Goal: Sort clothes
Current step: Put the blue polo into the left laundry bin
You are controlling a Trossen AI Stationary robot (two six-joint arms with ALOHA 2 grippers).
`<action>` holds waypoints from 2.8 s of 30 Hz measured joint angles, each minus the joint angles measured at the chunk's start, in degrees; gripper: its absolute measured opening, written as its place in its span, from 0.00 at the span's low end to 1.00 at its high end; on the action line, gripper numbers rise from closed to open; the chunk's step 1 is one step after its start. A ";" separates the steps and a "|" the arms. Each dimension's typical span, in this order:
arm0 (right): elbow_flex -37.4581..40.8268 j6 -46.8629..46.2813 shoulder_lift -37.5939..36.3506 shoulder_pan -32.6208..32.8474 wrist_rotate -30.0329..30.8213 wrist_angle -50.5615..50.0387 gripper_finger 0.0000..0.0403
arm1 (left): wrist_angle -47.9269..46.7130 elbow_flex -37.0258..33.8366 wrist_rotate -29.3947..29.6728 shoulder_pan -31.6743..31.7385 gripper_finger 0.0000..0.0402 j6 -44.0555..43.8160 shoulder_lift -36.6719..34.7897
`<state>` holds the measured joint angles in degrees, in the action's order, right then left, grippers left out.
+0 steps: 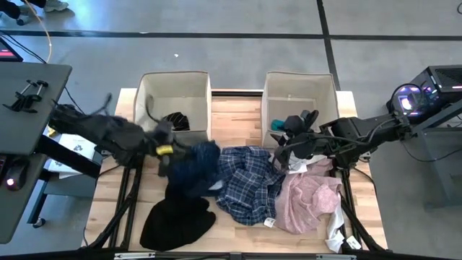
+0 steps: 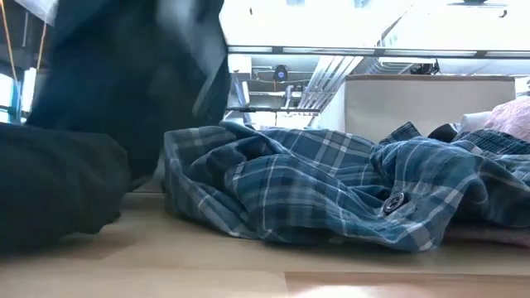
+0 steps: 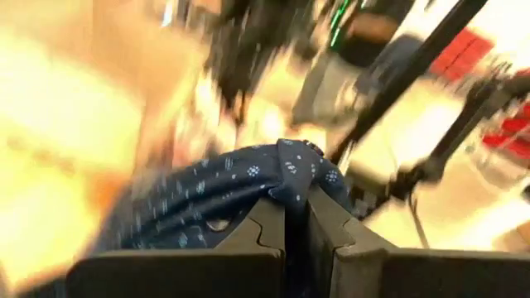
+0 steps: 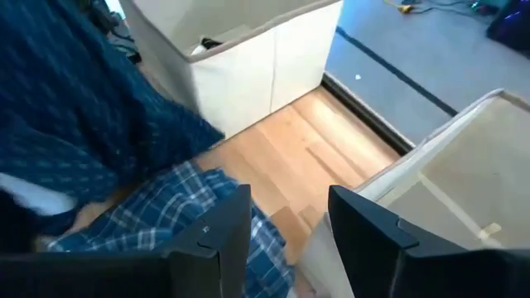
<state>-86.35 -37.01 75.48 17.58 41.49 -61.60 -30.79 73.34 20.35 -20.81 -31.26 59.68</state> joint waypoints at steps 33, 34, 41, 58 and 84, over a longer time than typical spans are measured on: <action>0.00 0.00 0.00 0.02 0.58 0.04 0.38 | -7.40 38.61 13.35 37.51 0.00 53.37 10.62; 0.00 0.00 0.00 0.00 0.58 0.07 0.38 | -10.66 38.06 13.33 39.29 0.00 50.58 10.71; 0.00 -0.26 0.00 0.00 0.51 0.04 0.38 | -30.85 27.83 8.29 48.15 0.00 29.20 10.65; 0.00 -0.44 0.00 0.01 0.39 0.04 0.38 | -32.00 -9.64 -12.30 54.54 0.04 10.40 10.76; 0.00 -4.51 0.99 0.01 0.31 0.02 0.38 | -29.49 -9.87 -23.28 55.74 0.40 13.79 9.29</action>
<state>-86.35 -41.52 76.47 17.60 41.80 -61.58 -60.27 63.47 -2.93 34.93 -17.48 68.97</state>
